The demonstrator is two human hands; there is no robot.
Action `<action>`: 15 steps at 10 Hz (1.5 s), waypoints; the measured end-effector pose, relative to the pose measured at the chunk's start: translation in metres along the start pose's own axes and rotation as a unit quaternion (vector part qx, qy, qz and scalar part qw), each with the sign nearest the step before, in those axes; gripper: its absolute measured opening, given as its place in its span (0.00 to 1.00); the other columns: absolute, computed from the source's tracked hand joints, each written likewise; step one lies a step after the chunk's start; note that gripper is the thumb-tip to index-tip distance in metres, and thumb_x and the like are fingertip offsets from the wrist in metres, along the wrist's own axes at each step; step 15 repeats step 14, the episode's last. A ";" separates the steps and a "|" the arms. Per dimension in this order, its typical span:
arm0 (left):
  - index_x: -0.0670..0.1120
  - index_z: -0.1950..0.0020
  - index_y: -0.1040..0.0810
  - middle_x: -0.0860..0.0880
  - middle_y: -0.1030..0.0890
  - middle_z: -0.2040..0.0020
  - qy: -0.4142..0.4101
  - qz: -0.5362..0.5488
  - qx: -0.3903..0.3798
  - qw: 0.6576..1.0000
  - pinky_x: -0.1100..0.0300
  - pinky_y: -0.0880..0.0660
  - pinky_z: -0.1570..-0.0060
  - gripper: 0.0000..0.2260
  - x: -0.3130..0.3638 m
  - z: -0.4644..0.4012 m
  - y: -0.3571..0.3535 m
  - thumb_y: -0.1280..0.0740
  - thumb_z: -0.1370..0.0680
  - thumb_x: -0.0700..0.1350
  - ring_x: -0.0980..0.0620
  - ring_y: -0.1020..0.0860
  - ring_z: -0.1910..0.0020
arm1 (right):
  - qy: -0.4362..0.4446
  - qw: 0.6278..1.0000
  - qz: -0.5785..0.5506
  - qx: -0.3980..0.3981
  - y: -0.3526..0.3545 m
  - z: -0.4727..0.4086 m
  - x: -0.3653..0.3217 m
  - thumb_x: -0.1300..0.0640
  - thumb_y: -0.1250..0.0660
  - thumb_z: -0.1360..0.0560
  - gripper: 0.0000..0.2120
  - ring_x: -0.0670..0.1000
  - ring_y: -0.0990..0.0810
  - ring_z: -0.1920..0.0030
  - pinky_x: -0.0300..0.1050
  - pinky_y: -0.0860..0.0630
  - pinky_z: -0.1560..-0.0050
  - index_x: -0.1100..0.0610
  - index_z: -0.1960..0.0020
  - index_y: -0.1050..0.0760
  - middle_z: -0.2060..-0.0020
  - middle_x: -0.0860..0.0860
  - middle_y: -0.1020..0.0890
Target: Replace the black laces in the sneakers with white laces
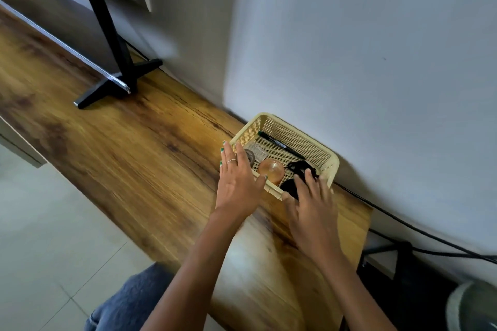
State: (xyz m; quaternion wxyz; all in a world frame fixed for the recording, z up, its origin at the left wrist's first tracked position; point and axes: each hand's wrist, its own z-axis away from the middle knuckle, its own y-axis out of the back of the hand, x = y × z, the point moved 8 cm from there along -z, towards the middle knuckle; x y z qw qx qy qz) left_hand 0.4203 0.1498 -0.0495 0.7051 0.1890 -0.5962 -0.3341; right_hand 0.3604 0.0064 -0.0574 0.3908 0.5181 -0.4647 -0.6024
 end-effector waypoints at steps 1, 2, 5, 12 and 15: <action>0.41 0.22 0.62 0.40 0.66 0.23 -0.020 -0.013 -0.025 0.999 0.54 0.59 0.26 0.39 0.005 0.003 -0.010 0.37 0.20 0.50 0.44 0.63 0.23 | -0.005 1.000 0.027 0.005 -0.003 0.016 0.014 0.39 0.71 0.29 0.40 0.49 0.64 0.25 0.47 0.66 0.29 0.52 0.24 0.43 0.23 0.50 0.49; 0.41 0.22 0.61 0.39 0.66 0.23 -0.046 -0.026 -0.052 0.997 0.53 0.57 0.25 0.40 0.012 0.008 -0.022 0.35 0.20 0.50 0.43 0.63 0.23 | -0.014 0.999 0.027 0.020 0.000 0.025 0.032 0.40 0.68 0.27 0.37 0.48 0.62 0.25 0.47 0.65 0.28 0.53 0.25 0.40 0.23 0.51 0.46; 0.42 0.22 0.61 0.40 0.68 0.24 -0.074 -0.043 -0.067 0.994 0.52 0.54 0.25 0.41 0.020 0.014 -0.037 0.35 0.21 0.50 0.43 0.64 0.23 | -0.043 0.998 0.032 0.036 0.006 0.036 0.045 0.41 0.63 0.23 0.33 0.48 0.63 0.25 0.47 0.67 0.29 0.54 0.24 0.42 0.23 0.51 0.46; 0.45 0.27 0.71 0.46 0.68 0.24 -0.112 -0.205 -0.050 0.971 0.54 0.68 0.28 0.29 0.028 0.130 -0.065 0.54 0.16 0.53 0.50 0.71 0.28 | 0.002 0.998 0.049 0.035 0.045 0.082 0.018 0.53 0.37 0.22 0.35 0.56 0.62 0.26 0.52 0.63 0.29 0.57 0.22 0.52 0.23 0.56 0.53; 0.43 0.23 0.66 0.45 0.65 0.23 -0.163 -0.251 -0.025 0.954 0.52 0.63 0.25 0.27 0.062 0.178 -0.036 0.55 0.16 0.51 0.46 0.62 0.23 | -0.015 0.996 0.061 0.066 0.084 0.128 0.015 0.49 0.29 0.29 0.36 0.61 0.40 0.26 0.55 0.47 0.30 0.60 0.27 0.37 0.27 0.59 0.36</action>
